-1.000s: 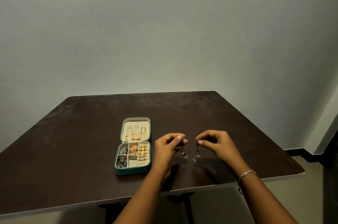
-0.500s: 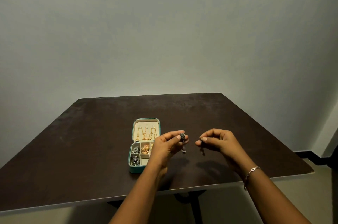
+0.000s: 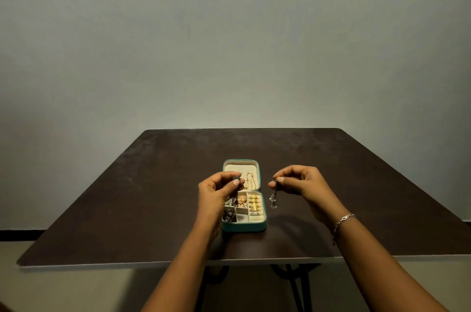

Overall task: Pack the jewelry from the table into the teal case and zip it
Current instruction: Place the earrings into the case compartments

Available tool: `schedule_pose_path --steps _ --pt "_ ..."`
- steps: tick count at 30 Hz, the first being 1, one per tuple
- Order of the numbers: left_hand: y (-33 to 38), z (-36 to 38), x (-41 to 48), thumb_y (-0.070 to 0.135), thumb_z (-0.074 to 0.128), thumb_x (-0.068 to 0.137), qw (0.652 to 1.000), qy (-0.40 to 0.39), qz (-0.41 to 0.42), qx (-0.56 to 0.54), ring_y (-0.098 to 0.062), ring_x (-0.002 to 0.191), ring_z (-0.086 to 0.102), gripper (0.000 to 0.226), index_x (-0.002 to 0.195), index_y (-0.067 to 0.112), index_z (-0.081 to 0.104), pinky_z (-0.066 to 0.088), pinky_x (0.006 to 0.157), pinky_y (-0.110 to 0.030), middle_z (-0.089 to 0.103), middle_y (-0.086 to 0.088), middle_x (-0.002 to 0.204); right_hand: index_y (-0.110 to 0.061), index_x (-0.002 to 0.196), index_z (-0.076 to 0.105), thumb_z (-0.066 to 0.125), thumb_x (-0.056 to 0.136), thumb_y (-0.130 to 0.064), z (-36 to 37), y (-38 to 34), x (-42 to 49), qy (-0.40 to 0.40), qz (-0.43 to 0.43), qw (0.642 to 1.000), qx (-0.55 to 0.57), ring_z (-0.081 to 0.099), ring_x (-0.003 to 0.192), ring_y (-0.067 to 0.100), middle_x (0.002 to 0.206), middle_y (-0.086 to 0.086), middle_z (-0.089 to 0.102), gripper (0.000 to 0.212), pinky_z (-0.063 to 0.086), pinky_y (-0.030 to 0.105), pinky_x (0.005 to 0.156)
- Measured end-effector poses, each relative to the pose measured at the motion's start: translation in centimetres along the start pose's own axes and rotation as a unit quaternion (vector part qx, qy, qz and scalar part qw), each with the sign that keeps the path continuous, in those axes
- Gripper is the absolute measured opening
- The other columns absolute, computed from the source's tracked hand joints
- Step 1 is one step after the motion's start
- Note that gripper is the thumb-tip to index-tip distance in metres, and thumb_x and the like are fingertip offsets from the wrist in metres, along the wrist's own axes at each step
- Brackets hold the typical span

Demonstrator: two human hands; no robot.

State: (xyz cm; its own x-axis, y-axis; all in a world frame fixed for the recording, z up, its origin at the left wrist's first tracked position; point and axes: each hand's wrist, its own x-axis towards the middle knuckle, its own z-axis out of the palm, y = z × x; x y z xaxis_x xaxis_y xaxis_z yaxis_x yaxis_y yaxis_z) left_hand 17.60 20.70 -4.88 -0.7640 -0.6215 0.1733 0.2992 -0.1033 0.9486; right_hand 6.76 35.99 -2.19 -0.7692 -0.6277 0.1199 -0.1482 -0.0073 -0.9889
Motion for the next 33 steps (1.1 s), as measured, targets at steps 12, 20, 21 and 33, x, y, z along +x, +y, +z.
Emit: schedule_pose_path --steps 12,20,21,33 --pt "0.2 -3.1 0.3 -0.005 0.060 0.081 1.000 0.020 -0.004 0.018 -0.014 0.077 0.067 0.016 0.088 0.008 0.067 0.056 0.069 -0.022 0.070 -0.009 0.084 0.005 0.081 0.061 0.054 0.083 0.010 5.3 1.4 1.9 -0.045 0.009 0.999 0.020 0.068 0.063 0.011 0.074 0.016 0.065 0.009 0.054 0.017 0.062" --pt "-0.2 -3.1 0.3 -0.004 0.059 0.081 0.999 0.025 -0.009 0.019 -0.014 0.079 0.067 0.016 0.090 0.007 0.067 0.055 0.067 -0.021 0.070 -0.010 0.087 -0.011 0.075 0.065 0.062 0.081 0.002 5.8 3.3 2.8 -0.048 -0.003 0.992 -0.114 0.069 0.086 0.025 0.086 0.016 0.070 0.015 0.053 0.038 0.087" --pt "-0.2 -3.1 0.3 -0.004 0.059 0.081 0.999 0.024 -0.009 0.018 -0.014 0.079 0.067 0.016 0.089 0.007 0.067 0.055 0.067 -0.021 0.070 -0.010 0.087 -0.015 0.075 0.066 0.063 0.080 0.000 5.8 3.4 2.9 -0.051 -0.009 0.989 -0.137 0.069 0.087 0.023 0.086 0.014 0.071 0.016 0.053 0.040 0.088" --pt "-0.2 -2.5 0.2 -0.009 0.057 0.082 0.999 0.021 0.004 0.029 -0.008 0.072 0.065 0.018 0.085 0.006 0.065 0.053 0.061 -0.015 0.067 -0.008 0.083 -0.012 0.087 0.073 0.068 0.079 -0.012 6.1 3.9 3.3 -0.066 -0.066 0.928 -0.361 0.051 0.093 0.008 0.090 -0.003 0.060 0.010 0.043 0.022 0.078"
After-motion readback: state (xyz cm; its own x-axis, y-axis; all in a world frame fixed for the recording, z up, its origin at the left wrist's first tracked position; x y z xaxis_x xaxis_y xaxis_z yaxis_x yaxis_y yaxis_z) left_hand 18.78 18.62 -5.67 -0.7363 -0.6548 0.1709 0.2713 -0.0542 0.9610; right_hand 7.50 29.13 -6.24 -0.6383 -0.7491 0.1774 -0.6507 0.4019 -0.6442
